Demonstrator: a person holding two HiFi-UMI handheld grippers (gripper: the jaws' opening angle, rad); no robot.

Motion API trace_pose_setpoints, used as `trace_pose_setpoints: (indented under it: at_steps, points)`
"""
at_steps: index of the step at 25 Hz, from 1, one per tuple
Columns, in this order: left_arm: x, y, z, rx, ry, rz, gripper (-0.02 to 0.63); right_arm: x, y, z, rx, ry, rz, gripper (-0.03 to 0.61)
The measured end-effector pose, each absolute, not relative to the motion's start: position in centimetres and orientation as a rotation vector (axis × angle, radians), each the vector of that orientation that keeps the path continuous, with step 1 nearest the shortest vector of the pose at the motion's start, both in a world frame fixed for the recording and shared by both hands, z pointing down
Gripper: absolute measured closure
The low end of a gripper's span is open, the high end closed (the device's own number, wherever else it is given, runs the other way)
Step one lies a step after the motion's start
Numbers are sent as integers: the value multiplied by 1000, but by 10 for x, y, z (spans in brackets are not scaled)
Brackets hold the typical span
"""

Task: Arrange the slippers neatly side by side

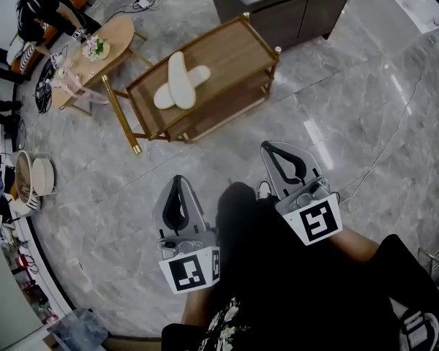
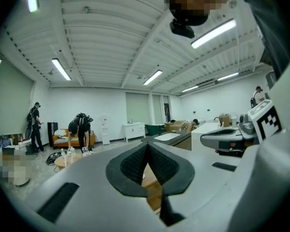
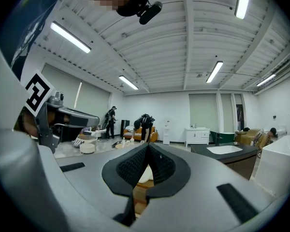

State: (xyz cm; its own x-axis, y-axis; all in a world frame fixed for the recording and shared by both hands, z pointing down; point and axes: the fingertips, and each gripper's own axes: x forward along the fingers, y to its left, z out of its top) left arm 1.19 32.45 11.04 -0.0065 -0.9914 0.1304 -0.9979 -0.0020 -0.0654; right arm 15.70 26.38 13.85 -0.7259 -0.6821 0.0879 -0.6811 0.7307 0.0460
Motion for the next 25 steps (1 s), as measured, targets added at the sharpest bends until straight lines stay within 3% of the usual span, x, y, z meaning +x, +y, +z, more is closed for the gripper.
trace_pose_setpoints:
  at_steps: [25]
  points:
    - [-9,291,125,2162,-2185,228,626,147,232,149,1083,-2782,-32,587]
